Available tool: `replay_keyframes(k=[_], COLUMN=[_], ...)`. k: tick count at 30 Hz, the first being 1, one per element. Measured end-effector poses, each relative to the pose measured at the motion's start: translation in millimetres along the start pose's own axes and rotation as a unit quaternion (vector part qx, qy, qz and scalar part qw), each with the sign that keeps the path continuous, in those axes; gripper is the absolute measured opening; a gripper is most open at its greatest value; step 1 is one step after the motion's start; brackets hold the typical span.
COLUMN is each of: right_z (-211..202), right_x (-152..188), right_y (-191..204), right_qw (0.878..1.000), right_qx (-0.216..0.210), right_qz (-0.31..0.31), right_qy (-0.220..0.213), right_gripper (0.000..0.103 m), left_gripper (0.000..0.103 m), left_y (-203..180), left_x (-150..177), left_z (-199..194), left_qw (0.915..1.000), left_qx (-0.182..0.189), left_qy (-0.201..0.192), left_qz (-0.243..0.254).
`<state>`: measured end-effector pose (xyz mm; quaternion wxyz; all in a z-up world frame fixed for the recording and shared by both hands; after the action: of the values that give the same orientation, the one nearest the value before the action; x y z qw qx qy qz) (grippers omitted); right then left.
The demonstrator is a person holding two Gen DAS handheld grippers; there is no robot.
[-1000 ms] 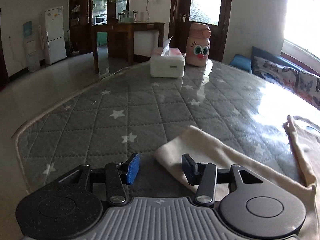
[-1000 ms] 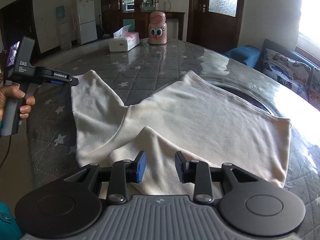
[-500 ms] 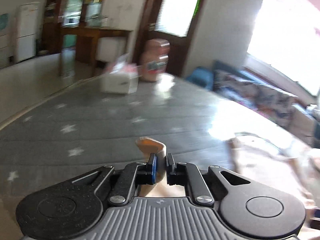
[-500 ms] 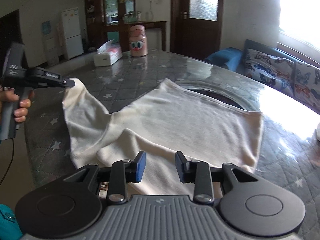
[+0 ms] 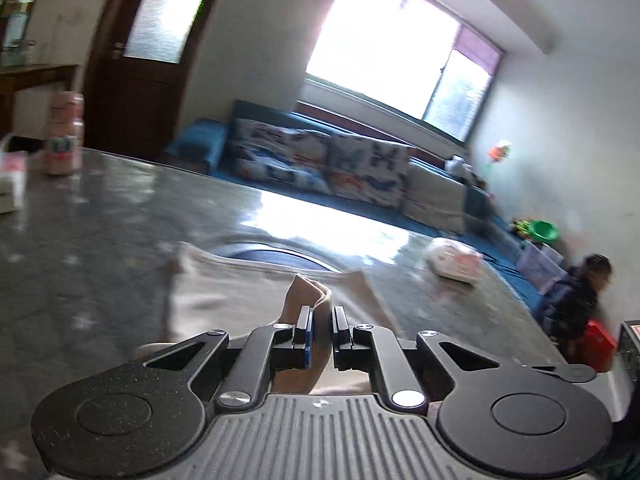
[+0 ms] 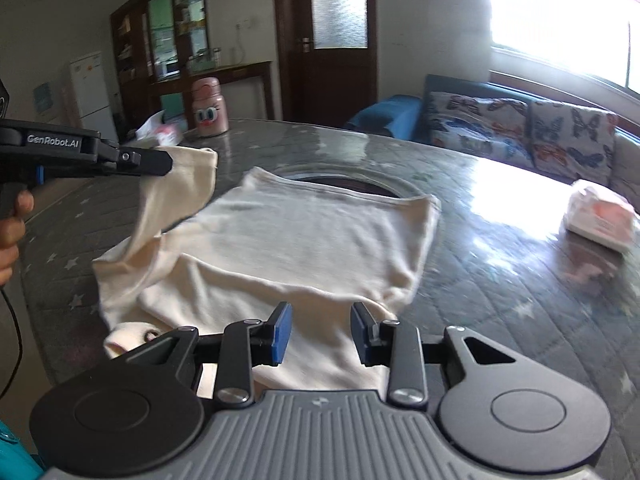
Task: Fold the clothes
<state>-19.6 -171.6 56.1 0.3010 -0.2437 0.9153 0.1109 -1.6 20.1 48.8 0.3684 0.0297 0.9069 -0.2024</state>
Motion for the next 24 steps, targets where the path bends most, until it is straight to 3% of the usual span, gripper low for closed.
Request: replay_keyframes(k=[8, 14, 18, 24], right_z=[-2.4, -0.5, 2.1, 22.7], right_x=[16.5, 14.5, 8.2, 1.1], right_y=[-26.3, -27.0, -18.7, 3.0], right_qw=[0.999, 0.999, 0.999, 0.998], right_qx=[0.016, 0.013, 0.002, -0.045], right_qz=[0.033, 0.039, 0.034, 0.025], right_qy=[0.007, 0.006, 0.006, 0.028], right_gripper=[0.032, 0.032, 0.032, 0.032], left_gripper=[0.011, 0.017, 0.032, 0.039], left_y=[-51.3, -62.8, -54.3, -3.2], left_x=[28.3, 62.2, 75.9, 76.1], left_z=[33.0, 53.6, 48.4, 21.6], left_qw=[0.9974, 0.9913, 0.9900, 0.9947], left_qx=[0.049, 0.072, 0.065, 0.009], left_qy=[0.044, 0.097, 0.108, 0.090], left_qz=[0.031, 0.053, 0.062, 0.050])
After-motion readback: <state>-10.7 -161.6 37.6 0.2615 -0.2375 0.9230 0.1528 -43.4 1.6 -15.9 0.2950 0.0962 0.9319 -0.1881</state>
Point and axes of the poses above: each gripper's, at about its wrist camera, not at the fingertips, and z roughly the way its jaws point, y to its left, x to its underside, the point moved 10 cm from there along z, roughly the way its jaws point, and after that the axes turned 14 degrees about y, right-handed, at the moved point
